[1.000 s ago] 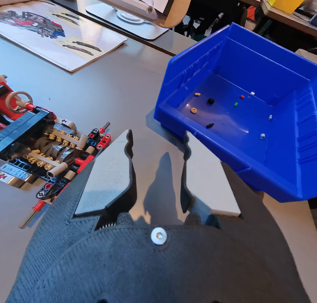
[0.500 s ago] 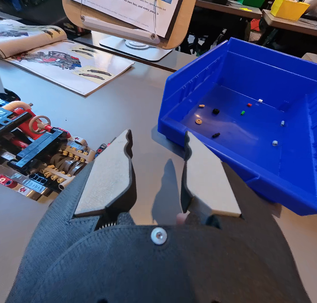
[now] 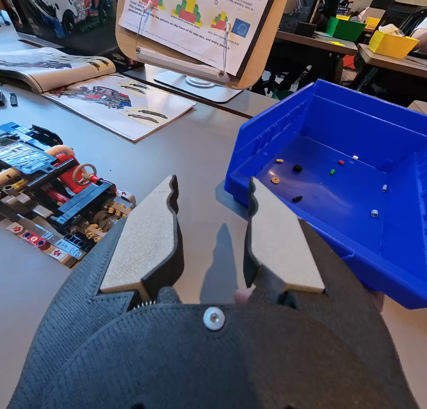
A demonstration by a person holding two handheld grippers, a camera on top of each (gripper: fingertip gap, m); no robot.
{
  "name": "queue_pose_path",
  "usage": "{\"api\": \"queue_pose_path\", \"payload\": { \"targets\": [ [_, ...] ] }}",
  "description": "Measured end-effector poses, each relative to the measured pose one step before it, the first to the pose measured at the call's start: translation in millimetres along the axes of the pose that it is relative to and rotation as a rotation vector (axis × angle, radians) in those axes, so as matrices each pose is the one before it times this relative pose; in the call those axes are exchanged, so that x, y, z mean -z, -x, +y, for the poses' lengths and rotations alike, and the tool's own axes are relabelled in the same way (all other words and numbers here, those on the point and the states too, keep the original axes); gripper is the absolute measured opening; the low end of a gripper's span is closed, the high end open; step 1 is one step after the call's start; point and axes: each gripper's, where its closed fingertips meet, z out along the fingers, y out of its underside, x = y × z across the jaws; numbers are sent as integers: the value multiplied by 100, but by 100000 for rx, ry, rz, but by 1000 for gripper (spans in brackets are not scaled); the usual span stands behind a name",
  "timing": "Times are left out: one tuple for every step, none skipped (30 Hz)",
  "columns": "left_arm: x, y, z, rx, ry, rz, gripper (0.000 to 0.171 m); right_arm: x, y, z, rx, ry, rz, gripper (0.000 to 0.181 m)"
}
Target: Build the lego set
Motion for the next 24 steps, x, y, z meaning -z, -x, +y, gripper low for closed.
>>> {"api": "queue_pose_path", "payload": {
  "targets": [
    [7, 75, -27, 246, -150, -432, 93, 69, 64, -141, 245, -657, -143, 57],
    [-9, 105, 17, 686, 111, -280, 91, 58, 42, -112, 1, -512, -151, 57],
    [-79, 90, -17, 1422, 341, -102, 89, 16, -21, -60, -178, -390, -2, 57],
    [-111, 3, -237, 2599, 14, 603, 85, -37, -26, 30, -381, -6, -138, 57],
    [-92, -226, -711, 1007, -810, 2827, 79, -47, -11, 139, -678, 613, -441, 57],
    [-209, -172, -1254, -2167, -2070, 3384, 77, -32, 22, 141, -870, 690, -649, 57],
    [-503, 335, -1535, -5558, -2327, 934, 75, 35, 93, 15, -745, 66, -867, 58],
    [-738, 1212, -1565, -5853, -1429, -3708, 67, 107, 146, -85, -372, -522, -903, 58],
    [-995, 1339, -1408, -5940, -1211, -3379, 60, 157, 106, -137, 64, -685, -517, 58],
    [-1230, 1192, -1038, -5407, 34, -1441, 58, 179, 62, -140, 417, -709, -30, 58],
    [-1406, 1044, -491, -4658, 2390, 251, 59, 190, 3, -107, 468, -711, 230, 57],
    [-1573, 844, -77, -3750, 4264, 1874, 57, 160, -25, -33, 105, -433, 92, 56],
    [-1720, 544, 260, -2488, 5553, 3873, 57, 118, -21, 28, -465, -83, -321, 56],
    [-1830, 554, 469, -340, 5889, 3913, 59, 96, -2, 63, -1020, 28, -705, 56],
    [-1893, 475, 538, 1012, 5470, 4425, 59, 64, 34, 17, -1336, -107, -1009, 56],
    [-1872, 391, 577, 2011, 5060, 4902, 59, 38, 73, -8, -1283, -226, -1160, 56],
    [-1744, 640, 561, 2406, 4743, 3299, 58, 14, 82, -8, -927, -134, -1037, 56],
    [-1549, 761, 591, 2211, 4544, 1709, 58, -1, 87, 0, -417, -5, -714, 56],
    [-1276, 735, 506, 1871, 3588, 1035, 58, -31, 62, 26, 77, 111, -319, 56],
    [-1009, 733, 397, 1459, 2317, 226, 58, -34, 51, 59, 362, 228, -129, 56],
    [-802, 762, 370, 841, 1546, -720, 58, -62, 46, 96, 277, 331, -247, 56],
    [-682, 677, 440, 199, 1442, -868, 58, -82, 94, 96, -49, 277, -621, 56],
    [-585, 597, 438, 70, 1276, -885, 58, -100, 109, 72, -388, 114, -920, 56],
    [-504, 476, 457, -68, 1001, -708, 58, -100, 107, 61, -539, 20, -888, 55]
  ]
}}
